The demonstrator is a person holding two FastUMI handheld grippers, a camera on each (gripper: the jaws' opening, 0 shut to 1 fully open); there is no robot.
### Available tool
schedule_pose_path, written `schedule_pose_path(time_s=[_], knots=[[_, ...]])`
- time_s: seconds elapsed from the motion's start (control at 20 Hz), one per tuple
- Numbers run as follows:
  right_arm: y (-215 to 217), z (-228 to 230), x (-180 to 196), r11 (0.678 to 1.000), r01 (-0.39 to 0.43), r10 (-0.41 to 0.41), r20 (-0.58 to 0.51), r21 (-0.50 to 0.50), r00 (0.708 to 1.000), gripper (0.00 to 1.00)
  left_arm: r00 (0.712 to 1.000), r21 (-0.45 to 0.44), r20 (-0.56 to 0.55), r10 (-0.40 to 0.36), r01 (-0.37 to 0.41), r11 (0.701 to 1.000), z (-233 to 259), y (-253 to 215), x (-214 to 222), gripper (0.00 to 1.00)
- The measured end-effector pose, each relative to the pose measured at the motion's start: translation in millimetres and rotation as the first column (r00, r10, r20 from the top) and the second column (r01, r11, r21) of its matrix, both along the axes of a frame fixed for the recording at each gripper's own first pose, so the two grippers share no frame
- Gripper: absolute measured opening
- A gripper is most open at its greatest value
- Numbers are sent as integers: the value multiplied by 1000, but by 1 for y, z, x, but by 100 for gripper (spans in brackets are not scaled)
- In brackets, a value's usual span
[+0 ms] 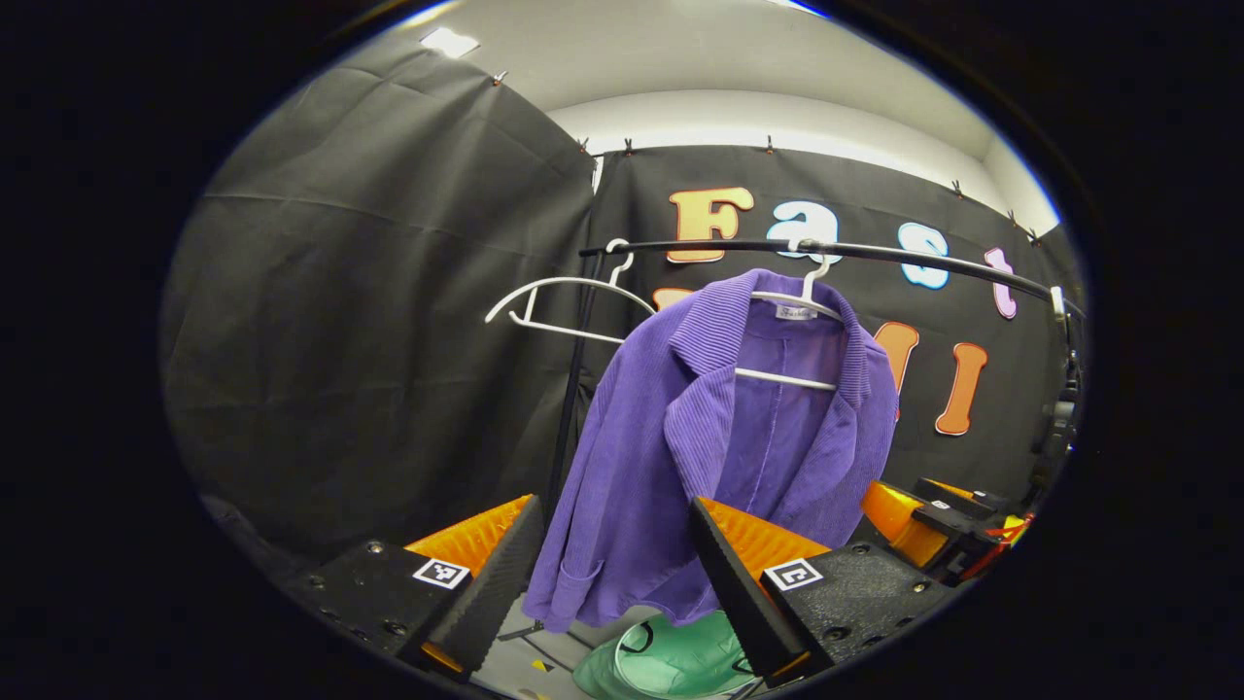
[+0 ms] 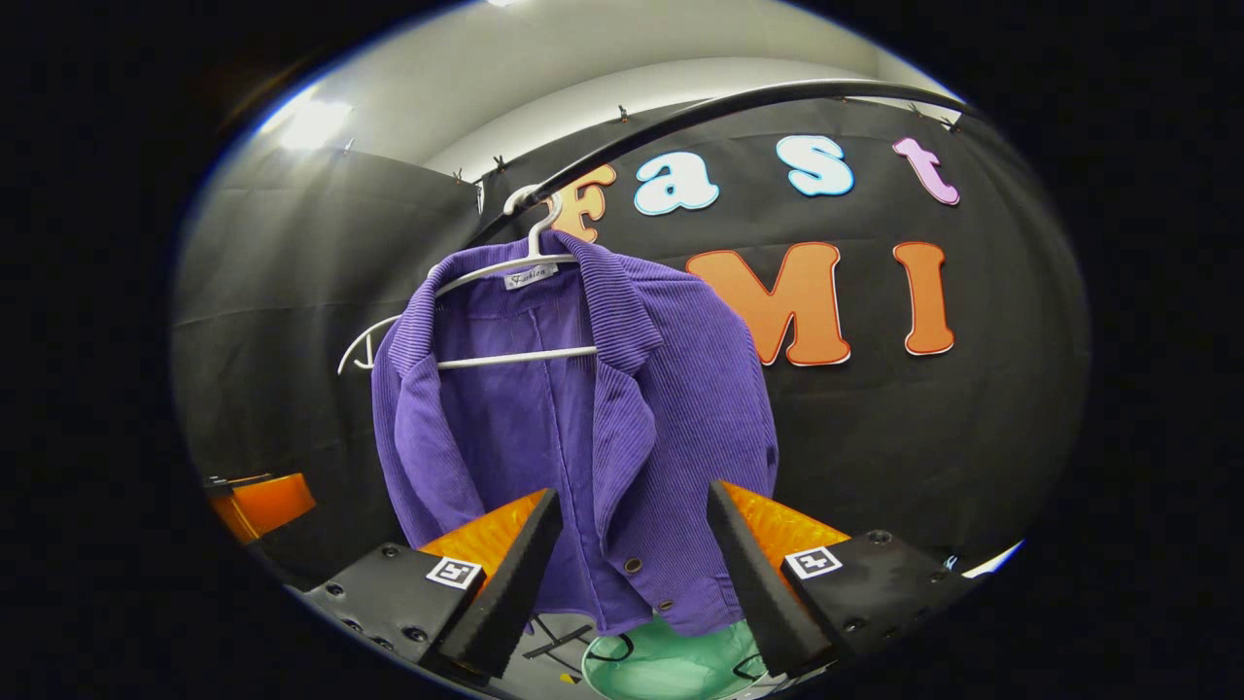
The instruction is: Grasp the clothes on the hanger with both hands and then place them into the laundry hamper below.
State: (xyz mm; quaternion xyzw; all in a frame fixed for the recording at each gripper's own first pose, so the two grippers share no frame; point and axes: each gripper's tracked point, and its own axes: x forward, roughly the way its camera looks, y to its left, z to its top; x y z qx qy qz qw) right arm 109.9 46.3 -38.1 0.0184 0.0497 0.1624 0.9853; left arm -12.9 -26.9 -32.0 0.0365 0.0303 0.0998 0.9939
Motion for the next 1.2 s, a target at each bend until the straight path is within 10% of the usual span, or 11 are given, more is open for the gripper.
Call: schedule_pose_path(time_s=[0.55,0.6,0.7,0.8,1.2], knots=[[33,-23,70,1000,6,-6,-50,8,999,81,1000,-23,-16,13,-14,1000,-7,25,16,96],[35,-24,73,1000,2,-2,-52,10,999,60,1000,-21,-15,9,-10,1000,-7,24,18,92],[38,-26,79,1000,-1,2,-53,13,999,59,1000,-18,-16,7,-8,1000,-8,24,20,95],[36,-26,82,1000,2,-1,-60,15,998,27,1000,-21,-20,-1,1,1000,-10,22,22,95],[31,-24,92,1000,14,-13,-57,23,998,8,999,-31,-32,-44,43,999,-19,5,42,92]])
